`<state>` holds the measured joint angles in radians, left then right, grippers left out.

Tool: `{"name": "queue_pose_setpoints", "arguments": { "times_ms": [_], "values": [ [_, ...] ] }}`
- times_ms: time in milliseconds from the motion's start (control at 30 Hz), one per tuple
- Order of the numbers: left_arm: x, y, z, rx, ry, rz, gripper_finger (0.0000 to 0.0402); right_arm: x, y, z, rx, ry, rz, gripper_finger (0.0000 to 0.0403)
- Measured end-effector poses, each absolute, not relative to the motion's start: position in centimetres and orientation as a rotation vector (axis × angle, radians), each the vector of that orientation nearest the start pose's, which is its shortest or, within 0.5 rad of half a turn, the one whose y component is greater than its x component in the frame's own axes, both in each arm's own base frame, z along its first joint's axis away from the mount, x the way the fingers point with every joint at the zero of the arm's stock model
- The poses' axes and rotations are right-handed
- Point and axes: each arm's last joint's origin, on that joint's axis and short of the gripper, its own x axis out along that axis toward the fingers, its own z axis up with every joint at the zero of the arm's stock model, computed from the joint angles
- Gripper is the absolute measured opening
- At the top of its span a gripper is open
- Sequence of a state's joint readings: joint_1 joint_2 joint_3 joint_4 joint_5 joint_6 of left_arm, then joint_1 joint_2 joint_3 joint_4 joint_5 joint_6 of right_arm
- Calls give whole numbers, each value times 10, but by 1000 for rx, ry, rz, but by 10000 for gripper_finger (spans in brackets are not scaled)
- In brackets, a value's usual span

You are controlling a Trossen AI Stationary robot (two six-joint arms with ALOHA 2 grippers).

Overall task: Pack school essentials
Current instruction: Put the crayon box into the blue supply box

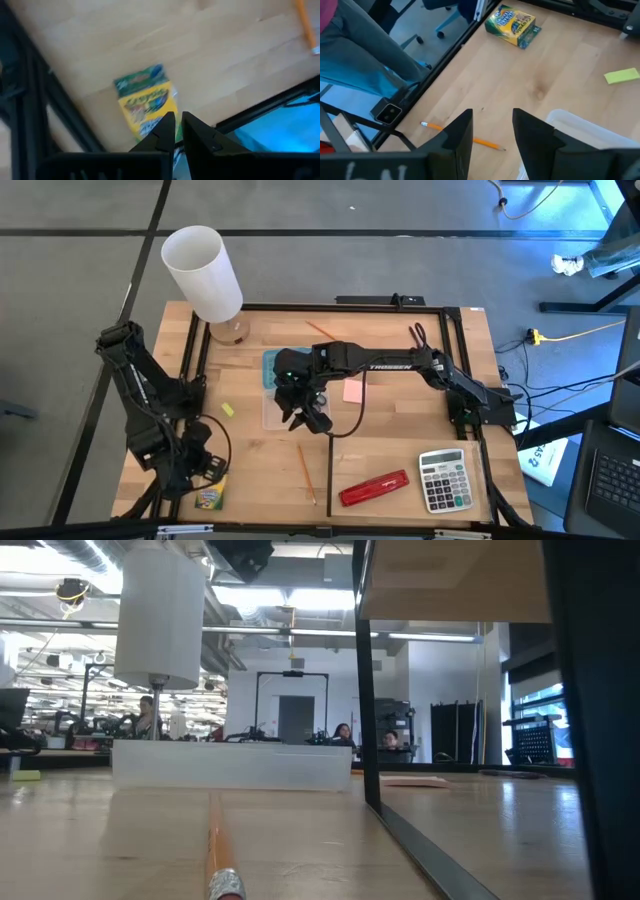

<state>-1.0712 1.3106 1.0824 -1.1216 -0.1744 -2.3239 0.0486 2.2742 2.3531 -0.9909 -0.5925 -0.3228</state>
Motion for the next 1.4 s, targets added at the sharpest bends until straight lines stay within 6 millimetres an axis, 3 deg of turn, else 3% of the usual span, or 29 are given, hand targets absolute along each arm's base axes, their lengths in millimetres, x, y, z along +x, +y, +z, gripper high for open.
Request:
{"name": "queue_pose_setpoints", "arguments": {
  "times_ms": [333,867,1100,1233,1400],
  "values": [
    [111,-206,255,-1144,1179,849,27,485,40,311,-46,785,724,141],
    [113,-210,256,-1221,1172,855,28,485,40,311,-46,785,723,141],
    [116,-216,256,-1240,1202,782,29,485,40,311,-46,785,723,141],
    [116,-216,256,-1261,1203,803,59,485,40,311,-46,785,723,141],
    [116,-216,256,-1253,1204,797,136,485,40,311,-46,785,723,141]
  ]
}}
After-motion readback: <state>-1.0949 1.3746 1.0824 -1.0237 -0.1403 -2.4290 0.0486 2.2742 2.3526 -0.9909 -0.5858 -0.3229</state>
